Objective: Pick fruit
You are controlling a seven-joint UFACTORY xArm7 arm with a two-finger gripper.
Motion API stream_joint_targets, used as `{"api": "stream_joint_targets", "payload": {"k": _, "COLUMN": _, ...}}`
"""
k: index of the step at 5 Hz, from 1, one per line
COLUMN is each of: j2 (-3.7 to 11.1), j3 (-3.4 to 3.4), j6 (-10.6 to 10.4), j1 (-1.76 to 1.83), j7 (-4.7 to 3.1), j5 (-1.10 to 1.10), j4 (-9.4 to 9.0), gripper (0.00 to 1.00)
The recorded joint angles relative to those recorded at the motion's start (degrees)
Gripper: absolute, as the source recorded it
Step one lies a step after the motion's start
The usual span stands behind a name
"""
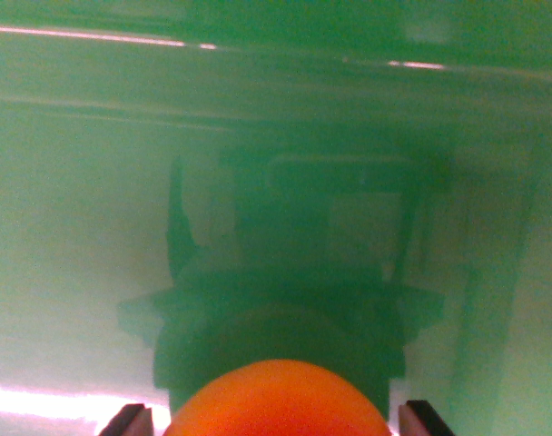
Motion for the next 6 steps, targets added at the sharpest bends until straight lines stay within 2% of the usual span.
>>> {"api": "stream_joint_targets", "payload": {"k": 3, "j2": -0.33, "j3": 0.0, "j6": 1.03, "j1": 0.01, "j7": 0.0, "j5": -0.02, "j4": 0.7, "gripper": 1.0}}
{"api": "stream_joint_targets", "payload": {"k": 4, "j2": -0.77, "j3": -0.01, "j6": 2.39, "j1": 0.02, "j7": 0.0, "j5": -0.04, "j4": 1.62, "gripper": 1.0}}
{"api": "stream_joint_targets", "payload": {"k": 5, "j2": -0.77, "j3": -0.01, "j6": 2.39, "j1": 0.02, "j7": 0.0, "j5": -0.04, "j4": 1.62, "gripper": 1.0}}
{"api": "stream_joint_targets", "payload": {"k": 6, "j2": -1.27, "j3": -0.01, "j6": 3.96, "j1": 0.04, "j7": -0.01, "j5": -0.07, "j4": 2.69, "gripper": 1.0}}
